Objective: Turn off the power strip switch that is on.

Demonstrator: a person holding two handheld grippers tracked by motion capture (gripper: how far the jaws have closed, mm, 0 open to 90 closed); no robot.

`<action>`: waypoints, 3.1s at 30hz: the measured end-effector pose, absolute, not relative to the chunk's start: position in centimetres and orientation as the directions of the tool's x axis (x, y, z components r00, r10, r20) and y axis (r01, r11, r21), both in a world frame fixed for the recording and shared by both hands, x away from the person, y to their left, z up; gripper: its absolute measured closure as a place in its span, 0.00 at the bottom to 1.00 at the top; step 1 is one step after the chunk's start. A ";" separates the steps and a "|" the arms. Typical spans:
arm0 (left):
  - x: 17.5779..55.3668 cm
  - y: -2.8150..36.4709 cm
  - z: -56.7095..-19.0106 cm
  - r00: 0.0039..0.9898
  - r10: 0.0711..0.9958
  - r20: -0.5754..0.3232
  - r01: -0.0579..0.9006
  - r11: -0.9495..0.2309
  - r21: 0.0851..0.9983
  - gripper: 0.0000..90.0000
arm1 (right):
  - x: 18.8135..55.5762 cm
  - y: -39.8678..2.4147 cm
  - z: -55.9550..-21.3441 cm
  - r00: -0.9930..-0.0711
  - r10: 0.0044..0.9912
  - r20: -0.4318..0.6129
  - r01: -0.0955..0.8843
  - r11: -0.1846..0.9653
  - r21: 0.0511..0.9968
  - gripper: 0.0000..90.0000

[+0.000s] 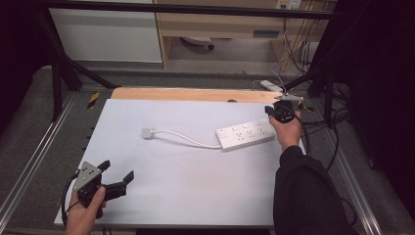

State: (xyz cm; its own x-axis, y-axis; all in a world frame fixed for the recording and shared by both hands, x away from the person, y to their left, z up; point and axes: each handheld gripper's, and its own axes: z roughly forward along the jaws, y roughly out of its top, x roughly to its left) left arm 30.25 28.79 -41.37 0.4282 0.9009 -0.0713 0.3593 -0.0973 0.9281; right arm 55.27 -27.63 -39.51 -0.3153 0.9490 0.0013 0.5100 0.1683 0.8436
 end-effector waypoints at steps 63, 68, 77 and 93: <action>30.3 28.7 -41.3 0.438 0.897 -0.058 0.354 -0.112 0.928 0.06 | 54.8 -26.5 -43.6 -0.312 0.948 0.055 0.574 0.142 0.807 1.00; 30.3 28.7 -41.3 0.437 0.897 -0.059 0.354 -0.111 0.929 0.06 | 54.8 -26.4 -43.7 -0.313 0.948 0.057 0.574 0.141 0.807 1.00; 30.3 28.7 -41.3 0.438 0.897 -0.056 0.356 -0.115 0.927 0.06 | 54.8 -26.4 -43.7 -0.315 0.948 0.051 0.567 0.144 0.811 1.00; 30.3 28.6 -41.4 0.437 0.898 -0.055 0.360 -0.118 0.926 0.06 | 54.6 -26.3 -43.9 -0.314 0.948 0.042 0.554 0.147 0.820 1.00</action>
